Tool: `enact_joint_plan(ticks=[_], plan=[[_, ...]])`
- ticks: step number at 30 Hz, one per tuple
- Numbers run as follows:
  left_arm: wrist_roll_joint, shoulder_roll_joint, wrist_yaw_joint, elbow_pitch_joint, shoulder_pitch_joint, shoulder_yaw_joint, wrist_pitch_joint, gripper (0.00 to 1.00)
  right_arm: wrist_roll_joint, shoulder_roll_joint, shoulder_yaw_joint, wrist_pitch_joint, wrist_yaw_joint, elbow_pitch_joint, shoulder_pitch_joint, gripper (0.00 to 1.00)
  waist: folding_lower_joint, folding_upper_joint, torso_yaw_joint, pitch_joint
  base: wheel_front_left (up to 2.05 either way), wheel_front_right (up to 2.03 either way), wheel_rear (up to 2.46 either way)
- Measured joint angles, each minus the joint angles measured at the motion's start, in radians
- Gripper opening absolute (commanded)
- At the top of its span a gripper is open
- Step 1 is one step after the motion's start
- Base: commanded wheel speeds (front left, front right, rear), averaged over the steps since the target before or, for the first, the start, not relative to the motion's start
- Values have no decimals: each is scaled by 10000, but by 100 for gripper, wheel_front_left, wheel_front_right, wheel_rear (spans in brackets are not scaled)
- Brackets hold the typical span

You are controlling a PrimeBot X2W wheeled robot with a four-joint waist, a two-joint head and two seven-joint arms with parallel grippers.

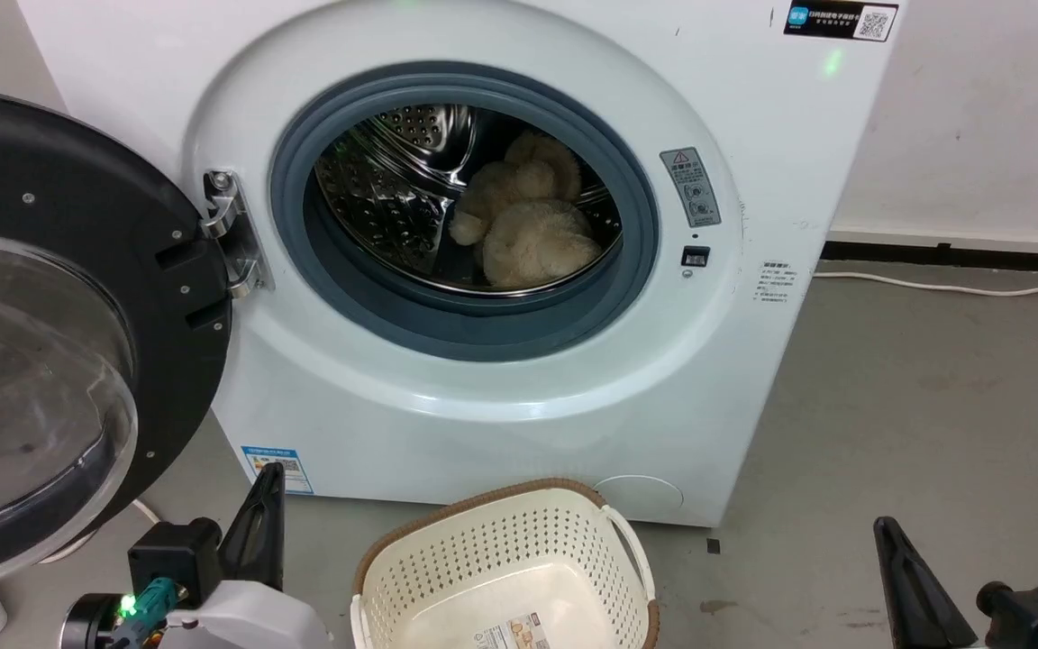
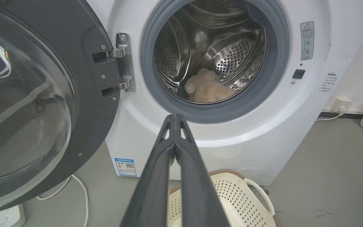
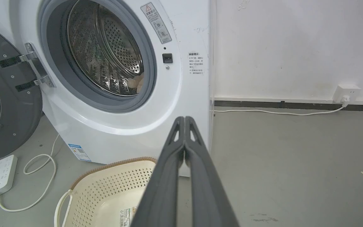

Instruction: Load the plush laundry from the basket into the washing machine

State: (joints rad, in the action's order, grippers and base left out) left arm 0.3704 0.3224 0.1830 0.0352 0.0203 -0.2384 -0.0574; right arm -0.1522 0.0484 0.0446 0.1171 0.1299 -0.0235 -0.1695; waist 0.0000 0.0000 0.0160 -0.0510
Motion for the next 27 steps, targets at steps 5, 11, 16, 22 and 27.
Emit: enact_joint_plan(ticks=[5, 11, 16, 22, 27], plan=[[-173, -148, -102, -17, 0, 123, 52, 0, 115, 0, -17, -29, 0, 15, 88, 0, 0, 0, -8, 26, 0, 0, 0], [-372, -293, -196, -40, -1, 280, 56, 0, 159, 0, -44, -107, 0, 23, 164, 0, 0, 0, -18, 57, 0, 0, 0], [-583, -445, -290, -54, -2, 374, 100, 0, 224, 0, -73, -188, 0, 42, 264, 0, 0, 0, -26, 84, 0, 0, 0], [-800, -600, -420, -71, -4, 545, 132, 0, 309, 0, -104, -244, 0, 58, 360, 0, 0, 0, -36, 115, 0, 0, 0], [-972, -736, -474, -86, -5, 642, 174, 0, 395, 0, -130, -307, 0, 65, 375, 0, 0, 0, -45, 141, 0, 0, 0]])
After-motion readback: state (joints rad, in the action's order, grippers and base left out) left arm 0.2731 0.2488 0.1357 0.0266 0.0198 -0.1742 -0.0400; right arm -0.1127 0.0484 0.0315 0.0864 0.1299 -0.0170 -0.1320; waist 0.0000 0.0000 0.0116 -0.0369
